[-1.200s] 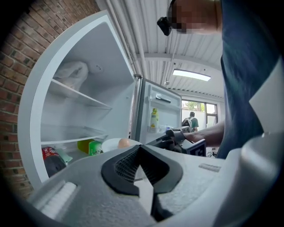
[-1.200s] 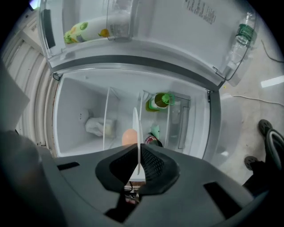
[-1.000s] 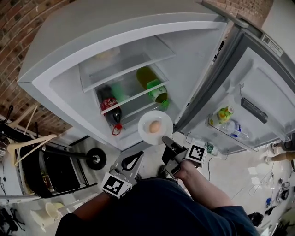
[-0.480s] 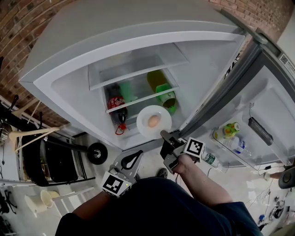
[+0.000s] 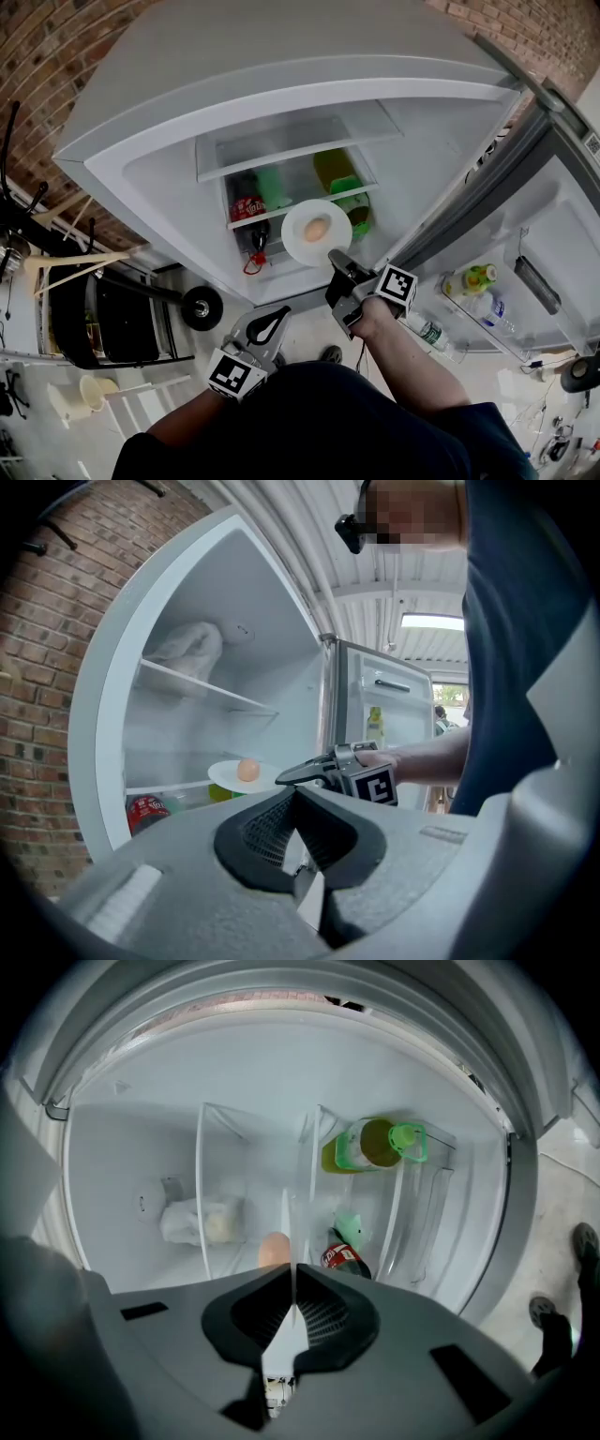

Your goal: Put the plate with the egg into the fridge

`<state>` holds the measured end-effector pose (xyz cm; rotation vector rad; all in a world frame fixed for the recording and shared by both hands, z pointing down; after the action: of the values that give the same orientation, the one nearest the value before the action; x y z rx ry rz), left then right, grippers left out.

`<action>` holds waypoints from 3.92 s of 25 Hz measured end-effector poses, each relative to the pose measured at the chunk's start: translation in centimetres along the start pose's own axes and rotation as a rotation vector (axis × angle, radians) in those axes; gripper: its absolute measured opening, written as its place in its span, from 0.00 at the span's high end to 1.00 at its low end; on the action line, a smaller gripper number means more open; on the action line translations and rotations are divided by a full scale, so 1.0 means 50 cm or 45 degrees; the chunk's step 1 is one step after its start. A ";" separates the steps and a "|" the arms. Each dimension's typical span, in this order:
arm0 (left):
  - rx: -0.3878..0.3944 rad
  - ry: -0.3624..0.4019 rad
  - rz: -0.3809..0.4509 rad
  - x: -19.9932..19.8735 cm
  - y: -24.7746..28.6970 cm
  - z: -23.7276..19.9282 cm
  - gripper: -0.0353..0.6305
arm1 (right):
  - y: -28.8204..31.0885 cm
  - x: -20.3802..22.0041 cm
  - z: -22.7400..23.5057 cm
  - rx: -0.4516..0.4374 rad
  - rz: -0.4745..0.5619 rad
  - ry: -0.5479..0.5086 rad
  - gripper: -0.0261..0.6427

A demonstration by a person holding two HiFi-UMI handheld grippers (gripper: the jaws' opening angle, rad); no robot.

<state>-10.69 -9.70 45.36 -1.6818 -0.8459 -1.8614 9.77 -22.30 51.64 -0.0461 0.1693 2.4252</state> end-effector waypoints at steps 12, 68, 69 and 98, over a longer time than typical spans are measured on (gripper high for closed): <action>-0.057 -0.004 -0.006 0.007 -0.027 -0.017 0.94 | 0.081 -0.030 -0.008 -0.015 0.043 0.026 0.93; -0.094 -0.052 -0.023 0.026 -0.042 -0.046 0.94 | 0.261 -0.079 -0.011 0.073 0.078 0.058 0.92; -0.093 -0.051 -0.022 0.027 -0.043 -0.046 0.94 | 0.261 -0.079 -0.011 0.073 0.078 0.059 0.92; 0.000 -0.034 0.030 0.009 -0.030 -0.037 0.94 | 0.088 0.011 0.002 -0.012 -0.006 -0.095 0.68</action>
<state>-13.12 -9.98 45.52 -1.7133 -0.8329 -1.8271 6.47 -25.24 52.20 0.0396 0.1240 2.4190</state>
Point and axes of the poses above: the fingertips, and each gripper's own axes: y forward along the fingers, z to its right, x out of its underside, the point moved 8 cm from there along -y, backward along the fingers, and after that the axes turned 8 degrees about y, right-handed, at the moved point
